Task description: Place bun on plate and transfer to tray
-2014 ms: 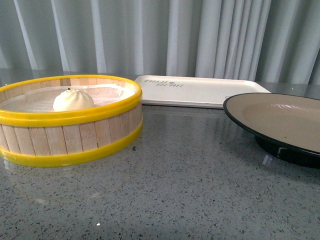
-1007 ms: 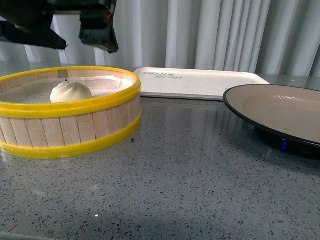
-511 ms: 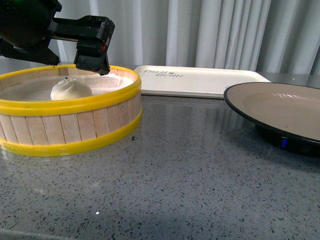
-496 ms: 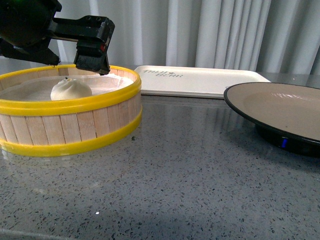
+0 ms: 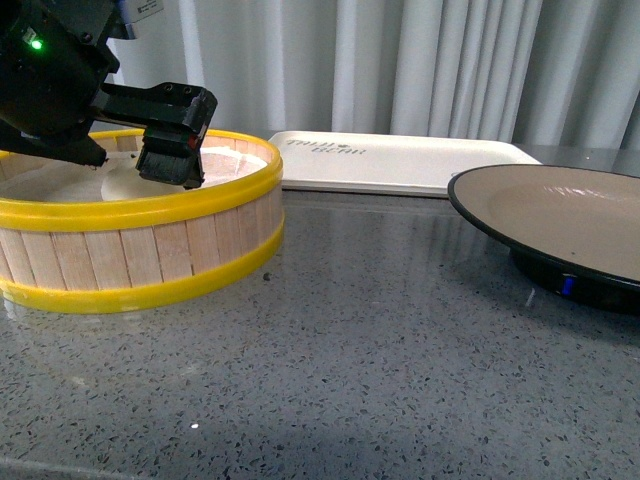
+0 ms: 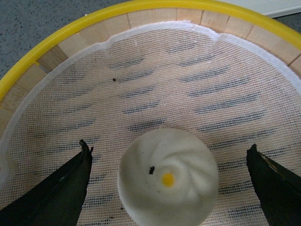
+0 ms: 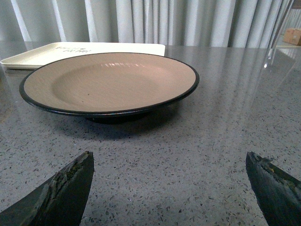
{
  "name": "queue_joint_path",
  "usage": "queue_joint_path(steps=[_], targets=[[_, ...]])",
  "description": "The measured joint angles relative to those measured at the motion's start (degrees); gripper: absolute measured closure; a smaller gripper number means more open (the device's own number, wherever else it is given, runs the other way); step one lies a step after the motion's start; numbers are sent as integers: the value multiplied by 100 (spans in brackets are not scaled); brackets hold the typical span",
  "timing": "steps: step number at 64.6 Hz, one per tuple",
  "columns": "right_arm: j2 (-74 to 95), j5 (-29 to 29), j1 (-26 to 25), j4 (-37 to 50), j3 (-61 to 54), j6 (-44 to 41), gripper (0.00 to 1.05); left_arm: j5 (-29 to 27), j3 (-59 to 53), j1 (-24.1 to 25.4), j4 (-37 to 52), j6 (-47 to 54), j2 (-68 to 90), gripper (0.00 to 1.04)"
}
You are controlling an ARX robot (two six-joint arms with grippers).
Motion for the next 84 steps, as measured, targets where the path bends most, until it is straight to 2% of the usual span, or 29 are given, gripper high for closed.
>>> queue_joint_path(steps=[5, 14, 18, 22, 28, 37, 43, 60, 71, 84], targets=[[0, 0, 0, 0, 0, 0, 8, 0, 0, 26, -22, 0, 9, 7], [0, 0, 0, 0, 0, 0, 8, -2, -2, 28, -22, -7, 13, 29], [0, 0, 0, 0, 0, 0, 8, -4, -2, 13, -22, -11, 13, 45], [0, 0, 0, 0, 0, -2, 8, -20, -2, 0, -22, -24, 13, 53], [0, 0, 0, 0, 0, -2, 8, -20, 0, -26, -39, -50, 13, 72], [0, 0, 0, 0, 0, -2, 8, -15, 44, -33, -83, -72, 13, 91], [0, 0, 0, 0, 0, 0, 8, 0, 136, -35, -122, -92, 13, 100], [0, 0, 0, 0, 0, -2, 8, 94, 798, -254, -352, -236, -63, 100], [0, 0, 0, 0, 0, 0, 8, 352, 1615, -1008, -435, -363, -26, 100], [0, 0, 0, 0, 0, 0, 8, 326, 2332, -1941, -457, -345, 496, 100]])
